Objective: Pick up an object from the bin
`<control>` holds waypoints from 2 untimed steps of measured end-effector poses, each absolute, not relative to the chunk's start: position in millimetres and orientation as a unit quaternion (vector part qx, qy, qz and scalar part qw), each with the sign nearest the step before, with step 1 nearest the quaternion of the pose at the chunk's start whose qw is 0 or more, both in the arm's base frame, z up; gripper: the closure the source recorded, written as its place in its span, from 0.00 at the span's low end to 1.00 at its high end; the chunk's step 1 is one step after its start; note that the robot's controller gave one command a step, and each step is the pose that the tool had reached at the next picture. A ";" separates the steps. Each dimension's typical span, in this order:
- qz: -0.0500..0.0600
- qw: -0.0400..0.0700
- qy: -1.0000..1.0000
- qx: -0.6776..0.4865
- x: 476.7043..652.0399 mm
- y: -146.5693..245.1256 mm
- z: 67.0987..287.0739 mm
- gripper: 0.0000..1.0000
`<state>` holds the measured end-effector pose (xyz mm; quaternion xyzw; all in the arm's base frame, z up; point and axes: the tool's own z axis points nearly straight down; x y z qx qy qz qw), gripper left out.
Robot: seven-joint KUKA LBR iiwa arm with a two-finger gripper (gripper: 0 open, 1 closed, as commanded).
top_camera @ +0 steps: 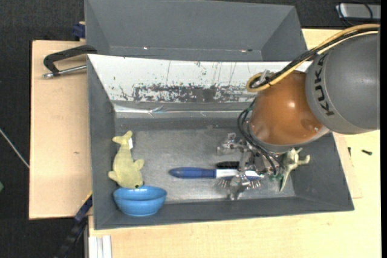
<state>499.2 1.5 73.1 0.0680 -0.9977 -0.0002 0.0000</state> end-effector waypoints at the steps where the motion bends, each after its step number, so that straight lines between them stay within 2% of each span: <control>1: -0.001 -0.006 -0.998 0.068 502.6 2.9 75.3 1.00; 2: 0.000 -0.006 -0.998 0.068 505.3 3.8 169.1 1.00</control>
Offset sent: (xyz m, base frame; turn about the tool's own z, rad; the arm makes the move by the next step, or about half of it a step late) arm 0.0000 0.0000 0.0000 0.0000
